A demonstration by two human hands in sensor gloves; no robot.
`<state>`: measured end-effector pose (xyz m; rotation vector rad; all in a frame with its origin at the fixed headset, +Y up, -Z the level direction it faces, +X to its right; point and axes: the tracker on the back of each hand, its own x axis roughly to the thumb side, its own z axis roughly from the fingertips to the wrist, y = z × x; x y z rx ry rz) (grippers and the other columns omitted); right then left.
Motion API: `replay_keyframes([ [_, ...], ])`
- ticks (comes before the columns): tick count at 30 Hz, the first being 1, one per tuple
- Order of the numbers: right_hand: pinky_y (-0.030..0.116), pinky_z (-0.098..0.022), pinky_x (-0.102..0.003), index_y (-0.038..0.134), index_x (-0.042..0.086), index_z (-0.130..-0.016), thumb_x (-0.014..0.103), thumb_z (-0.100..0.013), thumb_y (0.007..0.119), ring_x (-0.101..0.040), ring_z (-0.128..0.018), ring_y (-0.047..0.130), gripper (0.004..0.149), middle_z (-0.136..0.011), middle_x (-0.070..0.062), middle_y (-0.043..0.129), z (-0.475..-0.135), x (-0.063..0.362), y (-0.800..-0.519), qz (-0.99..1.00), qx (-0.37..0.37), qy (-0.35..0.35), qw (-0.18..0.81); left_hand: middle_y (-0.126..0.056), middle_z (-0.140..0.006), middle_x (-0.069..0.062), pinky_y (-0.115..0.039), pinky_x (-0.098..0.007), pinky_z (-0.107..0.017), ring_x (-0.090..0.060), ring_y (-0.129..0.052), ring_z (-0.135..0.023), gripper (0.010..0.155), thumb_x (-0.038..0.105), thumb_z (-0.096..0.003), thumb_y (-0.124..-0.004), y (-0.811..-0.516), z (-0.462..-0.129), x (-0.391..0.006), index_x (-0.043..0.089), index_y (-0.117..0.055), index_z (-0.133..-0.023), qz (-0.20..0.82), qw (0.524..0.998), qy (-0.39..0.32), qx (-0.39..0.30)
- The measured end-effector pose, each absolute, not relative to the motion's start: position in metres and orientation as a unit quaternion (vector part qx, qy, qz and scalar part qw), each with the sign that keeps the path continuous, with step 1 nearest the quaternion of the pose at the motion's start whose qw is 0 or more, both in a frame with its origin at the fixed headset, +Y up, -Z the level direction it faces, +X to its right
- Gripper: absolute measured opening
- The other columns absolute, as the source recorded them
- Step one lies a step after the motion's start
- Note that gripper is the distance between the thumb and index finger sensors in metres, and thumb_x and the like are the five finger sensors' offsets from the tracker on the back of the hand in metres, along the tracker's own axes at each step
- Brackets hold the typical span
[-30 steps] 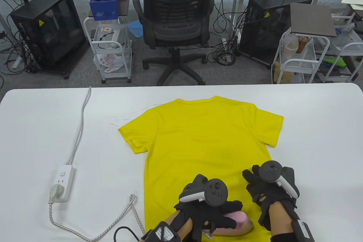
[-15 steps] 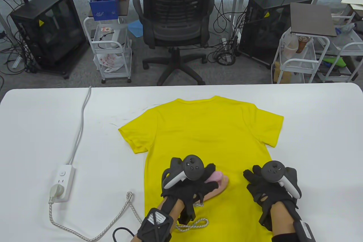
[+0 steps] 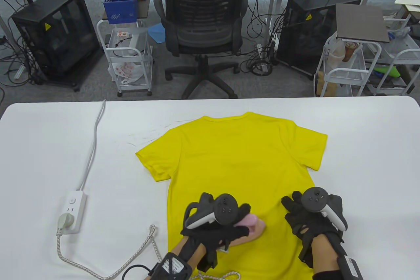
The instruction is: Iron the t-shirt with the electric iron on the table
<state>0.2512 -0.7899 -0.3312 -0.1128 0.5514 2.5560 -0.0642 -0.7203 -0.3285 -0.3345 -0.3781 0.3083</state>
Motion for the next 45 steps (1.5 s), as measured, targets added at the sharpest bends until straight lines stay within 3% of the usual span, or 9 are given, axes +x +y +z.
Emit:
replay_keyframes([
  [5,0.019,-0.07,-0.06,0.049,0.038,-0.101,0.035,-0.049,0.074,-0.029,-0.103,0.016,0.058,-0.113,0.001,0.026,-0.33,0.252,-0.79,0.943,-0.041,0.203,0.26,-0.086,-0.083,0.003,-0.07,-0.053,-0.067,-0.019,-0.096,-0.058,0.075,0.057,-0.0411,-0.083,-0.721,-0.357,-0.136,0.037,-0.053,-0.107,0.201,0.971,-0.018,-0.129],
  [9,0.019,-0.07,-0.06,0.048,0.039,-0.101,0.036,-0.049,0.073,-0.029,-0.103,0.015,0.059,-0.113,0.001,0.026,-0.33,0.251,-0.79,0.944,-0.043,0.203,0.257,-0.087,-0.081,0.002,-0.07,-0.053,-0.066,-0.019,-0.096,-0.056,0.074,0.056,-0.0414,-0.083,-0.722,-0.363,-0.159,0.035,-0.054,-0.106,0.231,0.965,0.011,-0.121],
  [15,0.023,-0.069,-0.063,0.049,0.037,-0.102,0.036,-0.049,0.073,-0.034,-0.102,0.018,0.058,-0.113,-0.003,0.028,-0.331,0.246,-0.787,0.949,-0.044,0.192,0.246,-0.09,-0.077,0.003,-0.074,-0.051,-0.063,-0.017,-0.098,-0.051,0.073,0.057,-0.0408,-0.084,-0.719,-0.354,-0.13,0.033,-0.058,-0.105,0.269,0.942,-0.125,-0.157],
  [23,0.024,-0.07,-0.063,0.048,0.037,-0.102,0.04,-0.048,0.074,-0.034,-0.102,0.018,0.059,-0.112,-0.003,0.027,-0.332,0.223,-0.787,0.955,-0.002,0.199,0.218,-0.09,-0.078,0.006,-0.075,-0.05,-0.065,-0.015,-0.099,-0.053,0.072,0.06,-0.0399,-0.081,-0.726,-0.307,-0.035,0.036,-0.058,-0.104,0.159,0.905,-0.334,-0.208],
  [25,0.021,-0.069,-0.063,0.045,0.039,-0.102,0.04,-0.048,0.073,-0.033,-0.102,0.015,0.06,-0.112,-0.002,0.023,-0.332,0.222,-0.792,0.955,-0.003,0.203,0.218,-0.09,-0.078,0.007,-0.076,-0.049,-0.064,-0.013,-0.099,-0.052,0.073,0.062,-0.0398,-0.08,-0.727,-0.304,-0.031,0.037,-0.058,-0.104,0.166,0.9,-0.348,-0.205],
  [30,0.021,-0.069,-0.062,0.045,0.039,-0.101,0.04,-0.048,0.073,-0.032,-0.102,0.015,0.06,-0.112,-0.001,0.024,-0.331,0.223,-0.792,0.954,-0.004,0.197,0.224,-0.089,-0.079,0.006,-0.076,-0.05,-0.064,-0.014,-0.1,-0.054,0.074,0.061,-0.0391,-0.081,-0.721,-0.317,-0.054,0.036,-0.057,-0.105,0.133,0.952,-0.23,-0.154],
  [34,0.019,-0.069,-0.061,0.044,0.04,-0.102,0.039,-0.048,0.073,-0.03,-0.102,0.013,0.06,-0.112,0.0,0.023,-0.331,0.224,-0.793,0.952,-0.005,0.203,0.23,-0.089,-0.08,0.006,-0.079,-0.047,-0.062,-0.013,-0.104,-0.052,0.073,0.061,-0.0395,-0.083,-0.722,-0.334,-0.081,0.027,-0.062,-0.101,0.161,0.957,-0.169,-0.174],
  [38,0.018,-0.069,-0.061,0.043,0.04,-0.102,0.04,-0.049,0.073,-0.03,-0.102,0.012,0.061,-0.112,0.0,0.022,-0.331,0.223,-0.793,0.95,-0.008,0.209,0.234,-0.091,-0.075,0.007,-0.082,-0.045,-0.06,-0.011,-0.105,-0.047,0.071,0.064,-0.0387,-0.083,-0.722,-0.326,-0.069,0.027,-0.067,-0.097,0.157,0.947,-0.204,-0.192],
  [45,0.017,-0.069,-0.061,0.044,0.04,-0.102,0.039,-0.049,0.073,-0.03,-0.102,0.012,0.06,-0.112,0.0,0.022,-0.331,0.224,-0.793,0.948,-0.009,0.208,0.239,-0.097,-0.073,0.01,-0.086,-0.04,-0.06,-0.008,-0.112,-0.048,0.071,0.07,-0.0359,-0.081,-0.716,-0.278,-0.012,0.032,-0.072,-0.095,0.076,0.886,-0.392,-0.237],
])
